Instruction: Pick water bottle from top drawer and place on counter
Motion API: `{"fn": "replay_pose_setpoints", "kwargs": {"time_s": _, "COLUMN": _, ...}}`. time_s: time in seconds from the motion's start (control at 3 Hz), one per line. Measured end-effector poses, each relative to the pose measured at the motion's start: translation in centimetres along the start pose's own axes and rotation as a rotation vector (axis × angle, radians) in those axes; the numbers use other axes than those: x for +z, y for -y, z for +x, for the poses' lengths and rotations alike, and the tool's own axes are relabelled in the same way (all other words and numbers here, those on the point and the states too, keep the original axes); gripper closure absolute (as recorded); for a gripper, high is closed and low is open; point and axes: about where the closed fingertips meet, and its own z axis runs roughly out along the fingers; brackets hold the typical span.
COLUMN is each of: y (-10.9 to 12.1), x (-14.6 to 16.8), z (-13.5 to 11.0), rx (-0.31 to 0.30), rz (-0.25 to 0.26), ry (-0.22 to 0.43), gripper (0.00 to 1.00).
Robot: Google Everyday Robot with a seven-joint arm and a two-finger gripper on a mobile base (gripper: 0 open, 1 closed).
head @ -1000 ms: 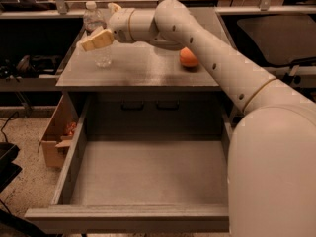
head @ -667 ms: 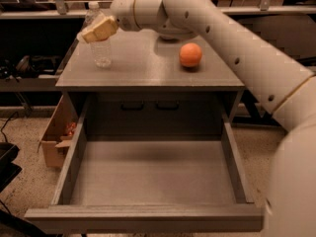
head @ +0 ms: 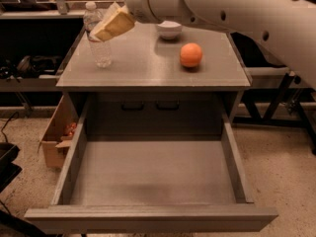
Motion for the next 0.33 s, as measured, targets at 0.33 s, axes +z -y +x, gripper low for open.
{"fn": "replay_pose_setpoints", "kwargs": {"time_s": 0.33, "y": 1.54, "x": -6.31, "z": -1.22, "rx": -0.109, "rz": 0.191, "ry": -0.099, "gripper": 0.00}}
